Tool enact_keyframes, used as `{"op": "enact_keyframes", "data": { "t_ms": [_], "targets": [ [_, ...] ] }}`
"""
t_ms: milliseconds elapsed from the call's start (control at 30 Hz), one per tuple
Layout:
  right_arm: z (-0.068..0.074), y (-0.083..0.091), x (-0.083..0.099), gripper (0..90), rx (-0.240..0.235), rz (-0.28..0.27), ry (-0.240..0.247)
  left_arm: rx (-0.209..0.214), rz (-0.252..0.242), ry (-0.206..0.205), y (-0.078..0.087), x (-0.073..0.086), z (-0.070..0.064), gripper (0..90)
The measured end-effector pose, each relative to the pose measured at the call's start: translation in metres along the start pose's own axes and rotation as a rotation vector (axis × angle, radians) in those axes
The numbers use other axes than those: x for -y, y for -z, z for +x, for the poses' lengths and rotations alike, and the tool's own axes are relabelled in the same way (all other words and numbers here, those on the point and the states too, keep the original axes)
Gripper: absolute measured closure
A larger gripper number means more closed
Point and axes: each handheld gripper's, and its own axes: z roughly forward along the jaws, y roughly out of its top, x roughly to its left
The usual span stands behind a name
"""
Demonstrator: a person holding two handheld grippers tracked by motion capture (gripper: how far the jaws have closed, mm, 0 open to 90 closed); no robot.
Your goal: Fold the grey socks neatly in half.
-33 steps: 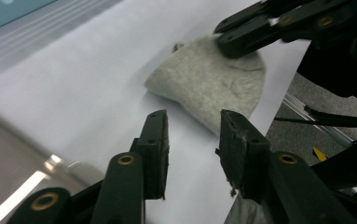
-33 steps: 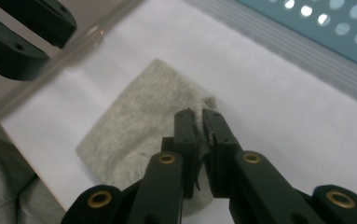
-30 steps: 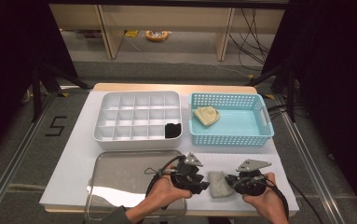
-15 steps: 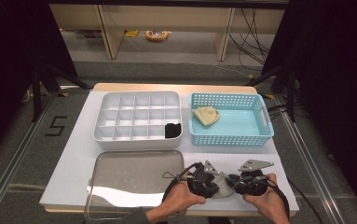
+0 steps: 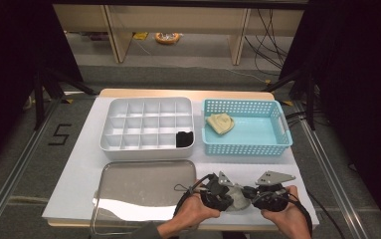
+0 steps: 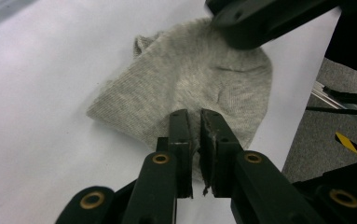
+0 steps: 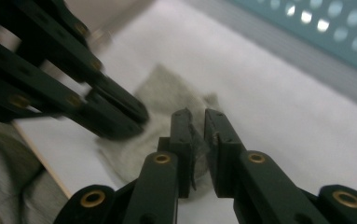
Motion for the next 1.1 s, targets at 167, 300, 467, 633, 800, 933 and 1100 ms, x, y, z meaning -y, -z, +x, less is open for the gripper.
{"op": "enact_keyframes", "data": {
  "t_ms": [167, 300, 467, 633, 800, 933, 1100],
  "targets": [
    [-0.006, -0.015, 0.01, 82.3, -0.008, 0.048, -0.03, -0.002, -0.027, -0.014, 0.007, -0.005, 0.001, 80.9],
    [-0.007, -0.015, 0.01, 81.3, -0.005, 0.034, -0.034, -0.056, -0.1, -0.015, 0.012, -0.018, 0.006, 79.7],
    [-0.008, -0.015, 0.009, 81.0, -0.015, 0.048, -0.034, -0.084, -0.02, -0.014, -0.002, -0.016, 0.019, 79.8],
    [-0.008, -0.017, 0.011, 80.4, -0.014, 0.028, -0.041, -0.082, -0.069, 0.029, 0.002, -0.014, 0.019, 78.2],
    [-0.009, -0.017, 0.011, 78.1, -0.012, 0.022, -0.031, -0.069, -0.093, 0.069, 0.022, -0.006, 0.02, 68.4],
    [-0.008, -0.016, 0.01, 77.1, -0.018, 0.023, -0.05, -0.015, -0.093, 0.157, 0.027, 0.004, 0.02, 55.5],
    [-0.007, -0.016, 0.01, 76.4, -0.02, 0.024, -0.051, 0.062, -0.084, 0.253, 0.012, 0.012, 0.018, 49.4]
  ]
}}
